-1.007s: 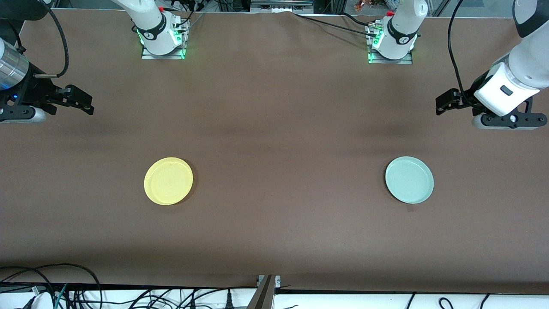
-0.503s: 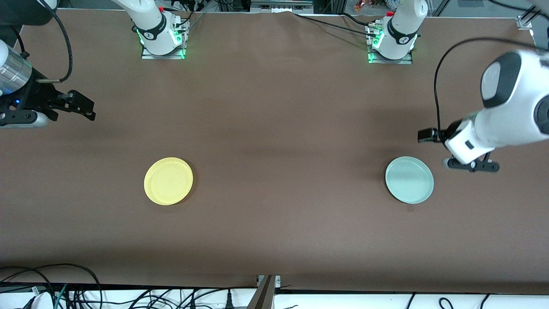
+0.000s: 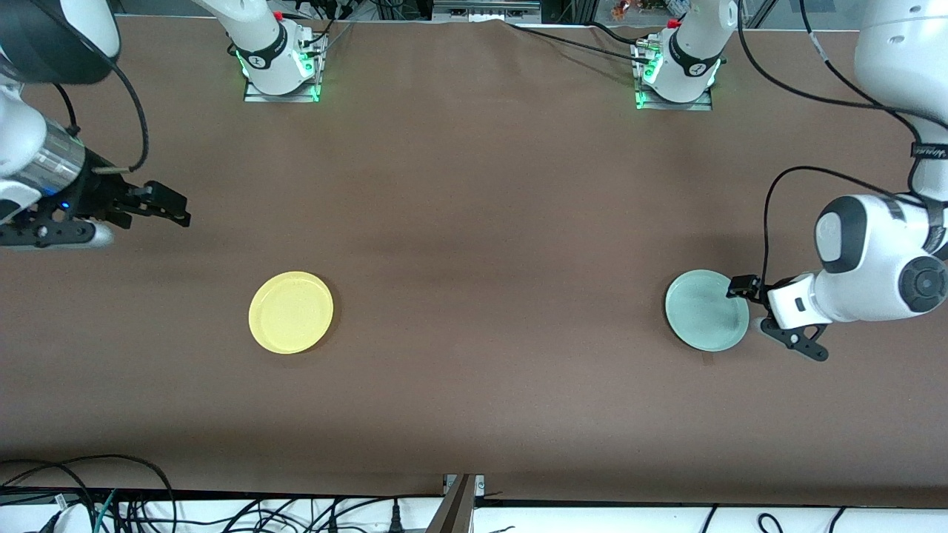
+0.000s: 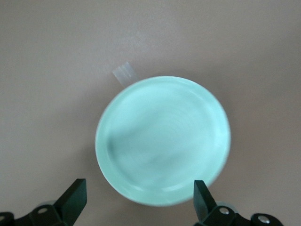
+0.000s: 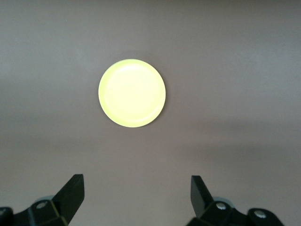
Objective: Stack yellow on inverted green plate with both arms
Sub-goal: 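Grasp the green rim with the left gripper while the right gripper grasps yellow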
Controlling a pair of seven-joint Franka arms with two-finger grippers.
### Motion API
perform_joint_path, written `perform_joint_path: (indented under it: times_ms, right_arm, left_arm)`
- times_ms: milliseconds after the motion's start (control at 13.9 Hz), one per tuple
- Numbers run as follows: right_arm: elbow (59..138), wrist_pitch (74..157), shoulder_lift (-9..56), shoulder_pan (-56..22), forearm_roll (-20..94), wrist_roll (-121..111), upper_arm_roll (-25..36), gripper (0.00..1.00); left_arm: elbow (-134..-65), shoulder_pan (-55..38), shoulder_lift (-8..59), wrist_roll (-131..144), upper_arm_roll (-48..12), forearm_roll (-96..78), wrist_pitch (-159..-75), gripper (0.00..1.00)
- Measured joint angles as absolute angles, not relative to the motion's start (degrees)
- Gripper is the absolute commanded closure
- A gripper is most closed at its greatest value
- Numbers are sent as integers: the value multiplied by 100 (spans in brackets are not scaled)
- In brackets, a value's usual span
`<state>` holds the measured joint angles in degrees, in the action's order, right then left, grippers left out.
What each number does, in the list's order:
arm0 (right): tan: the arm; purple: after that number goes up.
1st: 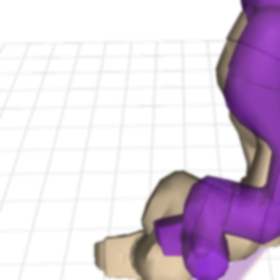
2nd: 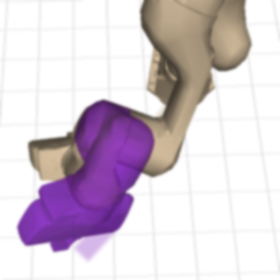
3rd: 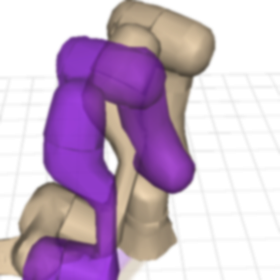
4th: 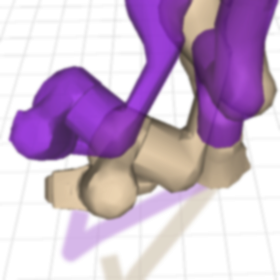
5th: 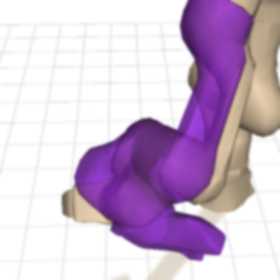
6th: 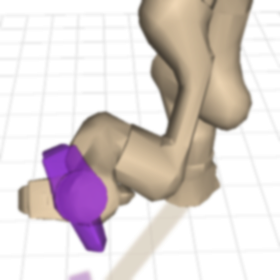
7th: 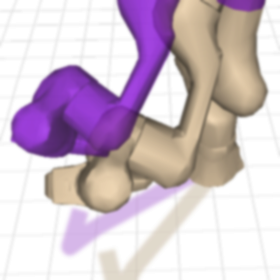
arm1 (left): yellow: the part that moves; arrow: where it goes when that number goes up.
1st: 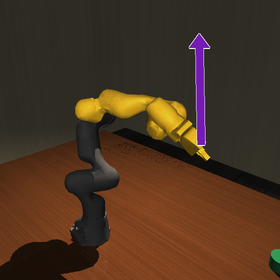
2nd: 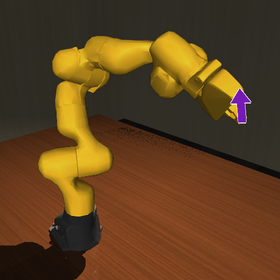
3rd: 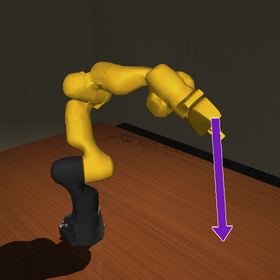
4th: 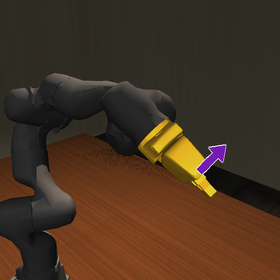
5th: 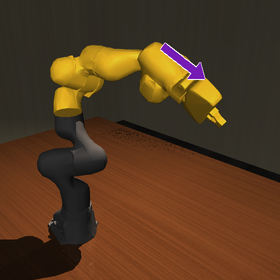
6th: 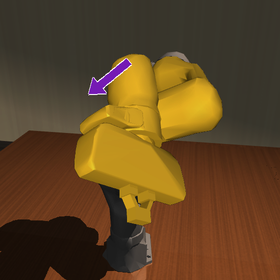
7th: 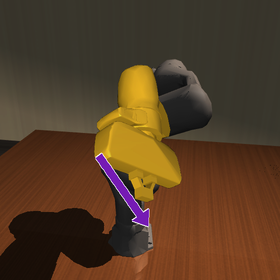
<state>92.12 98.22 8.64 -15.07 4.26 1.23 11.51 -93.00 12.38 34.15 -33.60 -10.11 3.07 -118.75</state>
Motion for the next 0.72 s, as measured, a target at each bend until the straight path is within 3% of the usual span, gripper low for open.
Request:
perform_joint_path:
  times_ms: [216, 359, 431, 503, 575, 719]
  right_arm:
    - [9221, 10060, 1531, -1506, 429, 52, 1151, 0]
    - [9222, 10762, 2198, -1504, 437, 9, 1150, 0]
    - [9217, 11113, 2525, -1505, 454, 0, 1148, 0]
    - [9210, 11413, 2822, -1506, 474, -5, 1146, 0]
    - [9202, 11648, 3068, -1505, 484, -5, 1145, 0]
    - [9190, 11991, 3451, -1498, 490, -9, 1147, 1]
  left_arm:
    - [-9298, 1255, 3788, -4005, -1007, 716, -12585, 0]
    - [-9297, 1293, 3973, -4134, -1005, 800, -12815, 0]
    - [-9297, 1328, 4047, -4181, -1005, 805, -12871, 22]
    - [-9296, 1356, 4107, -4240, -1004, 808, -12914, 63]
    - [-9296, 1374, 4148, -4343, -1004, 809, -12935, 67]
    - [-9296, 1378, 4218, -4475, -1006, 809, -12940, 90]
